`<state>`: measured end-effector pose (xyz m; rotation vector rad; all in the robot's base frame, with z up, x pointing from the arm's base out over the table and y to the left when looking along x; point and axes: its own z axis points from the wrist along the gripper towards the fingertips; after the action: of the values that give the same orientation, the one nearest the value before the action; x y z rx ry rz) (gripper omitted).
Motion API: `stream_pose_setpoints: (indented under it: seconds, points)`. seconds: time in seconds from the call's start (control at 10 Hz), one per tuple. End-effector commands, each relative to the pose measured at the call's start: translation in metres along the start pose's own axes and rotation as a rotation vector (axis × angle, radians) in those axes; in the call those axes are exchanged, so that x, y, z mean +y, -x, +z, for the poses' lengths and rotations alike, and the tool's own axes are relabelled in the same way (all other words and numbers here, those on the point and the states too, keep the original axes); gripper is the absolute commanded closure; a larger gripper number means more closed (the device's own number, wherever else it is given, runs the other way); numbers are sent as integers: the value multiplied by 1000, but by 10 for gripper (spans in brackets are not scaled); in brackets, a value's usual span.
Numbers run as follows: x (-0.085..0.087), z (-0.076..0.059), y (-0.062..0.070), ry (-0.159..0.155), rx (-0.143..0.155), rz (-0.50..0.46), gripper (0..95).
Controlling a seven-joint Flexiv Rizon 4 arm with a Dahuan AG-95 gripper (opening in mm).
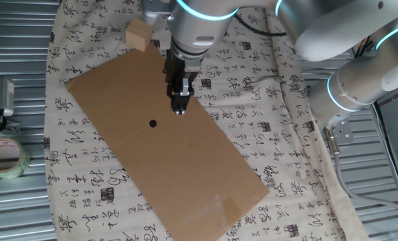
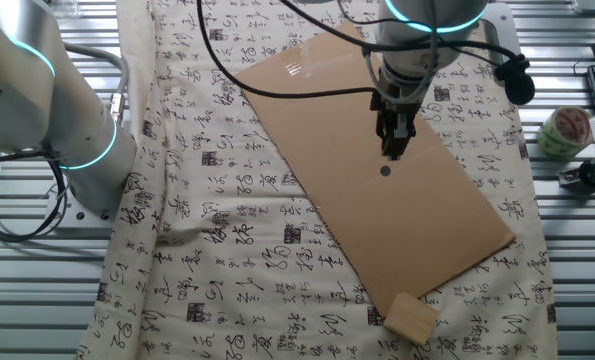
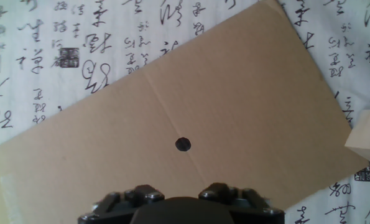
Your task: Grab the block and place it at the designated location
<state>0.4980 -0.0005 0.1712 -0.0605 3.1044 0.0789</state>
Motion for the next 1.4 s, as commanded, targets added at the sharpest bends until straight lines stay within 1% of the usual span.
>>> stream_pose_setpoints:
  seconds: [0.1, 0.6, 0.9, 1.2, 1.3, 1.4]
  points:
    - [0, 1, 2, -6, 4, 2, 950]
    - [0, 1, 2, -7, 3, 0, 950]
    - [0, 2, 2, -9, 3, -21, 950]
    - [-2, 7, 0, -15, 0, -29, 950]
    - [-4, 8, 0, -17, 1, -41, 950]
    - [-9, 10, 0, -18, -3, -73, 950]
